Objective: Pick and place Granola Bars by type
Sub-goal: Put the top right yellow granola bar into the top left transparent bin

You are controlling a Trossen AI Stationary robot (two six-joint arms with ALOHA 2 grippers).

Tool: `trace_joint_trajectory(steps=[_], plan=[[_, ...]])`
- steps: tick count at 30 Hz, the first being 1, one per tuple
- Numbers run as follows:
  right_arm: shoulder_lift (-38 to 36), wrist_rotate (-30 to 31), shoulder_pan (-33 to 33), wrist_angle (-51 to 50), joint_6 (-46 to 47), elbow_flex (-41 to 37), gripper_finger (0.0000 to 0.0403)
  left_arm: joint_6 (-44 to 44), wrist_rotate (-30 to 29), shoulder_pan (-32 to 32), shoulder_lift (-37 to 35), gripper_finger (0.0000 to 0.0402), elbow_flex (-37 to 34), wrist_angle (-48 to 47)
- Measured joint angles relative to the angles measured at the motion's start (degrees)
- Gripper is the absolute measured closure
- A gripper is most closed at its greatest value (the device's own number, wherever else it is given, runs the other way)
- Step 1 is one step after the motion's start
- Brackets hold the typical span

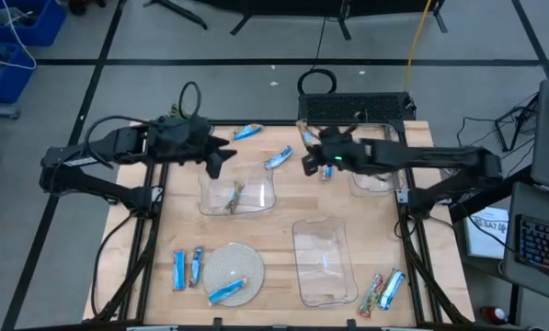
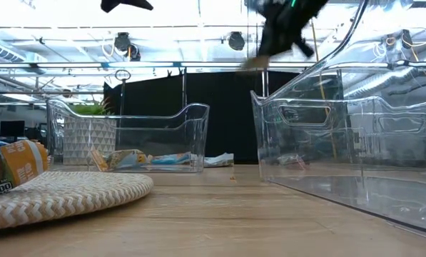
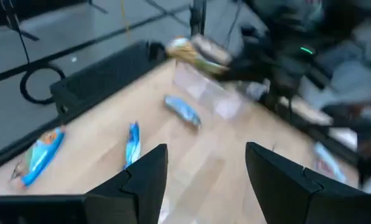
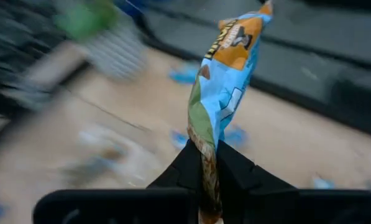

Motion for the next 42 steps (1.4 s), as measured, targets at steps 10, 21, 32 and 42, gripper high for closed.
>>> trace_joint_trajectory(steps=[10, 21, 32, 42], plan=[[-4.7, 1.2, 11.6, 23.9, -12.0, 0.0, 0.0386, -0.1, 22.7, 4.6, 9.0, 0.0183, 0.0, 26.2], [-3.8, 0.9, 14.1, 27.0, -13.8, 0.0, 0.0387, -6.0, 24.0, 2.7, 19.6, 0.0183, -0.1, 42.4], [-3.9, -0.8, 14.8, 27.3, -15.3, 0.0, 0.0387, -9.6, 31.2, 2.4, 20.0, 0.0183, -0.1, 53.5], [-4.0, -2.1, 14.8, 26.8, -15.1, -0.1, 0.0388, -12.0, 34.7, 2.3, 20.5, 0.0222, 0.0, 55.1]])
